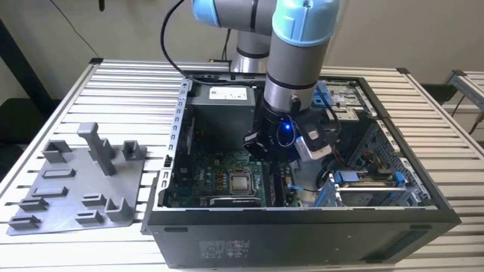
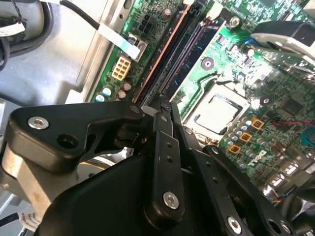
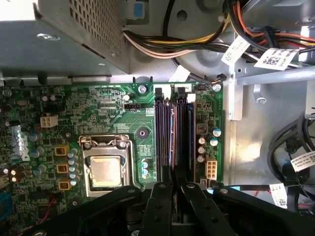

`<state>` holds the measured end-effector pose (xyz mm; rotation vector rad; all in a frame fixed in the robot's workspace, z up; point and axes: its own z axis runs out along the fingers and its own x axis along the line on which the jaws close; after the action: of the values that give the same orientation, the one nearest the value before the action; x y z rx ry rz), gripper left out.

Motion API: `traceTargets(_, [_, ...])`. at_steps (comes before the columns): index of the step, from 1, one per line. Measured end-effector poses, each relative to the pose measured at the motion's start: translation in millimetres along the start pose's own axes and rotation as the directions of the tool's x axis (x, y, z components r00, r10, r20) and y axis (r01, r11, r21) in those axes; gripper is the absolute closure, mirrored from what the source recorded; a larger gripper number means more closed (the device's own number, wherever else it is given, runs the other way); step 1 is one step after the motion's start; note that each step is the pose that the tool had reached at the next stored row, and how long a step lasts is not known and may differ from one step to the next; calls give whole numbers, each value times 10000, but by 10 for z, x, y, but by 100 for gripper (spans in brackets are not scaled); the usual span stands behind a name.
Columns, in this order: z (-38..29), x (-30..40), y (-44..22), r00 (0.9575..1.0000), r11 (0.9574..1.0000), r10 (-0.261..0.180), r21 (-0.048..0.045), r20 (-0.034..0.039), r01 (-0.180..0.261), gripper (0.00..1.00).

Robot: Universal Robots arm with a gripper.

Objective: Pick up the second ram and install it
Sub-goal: 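Insert the second ram into the second slot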

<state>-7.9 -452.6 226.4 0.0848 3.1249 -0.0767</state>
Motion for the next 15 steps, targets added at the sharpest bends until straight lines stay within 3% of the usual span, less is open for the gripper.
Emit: traceTargets(15, [13, 25, 5, 9998, 9998, -186, -8, 9, 186, 86])
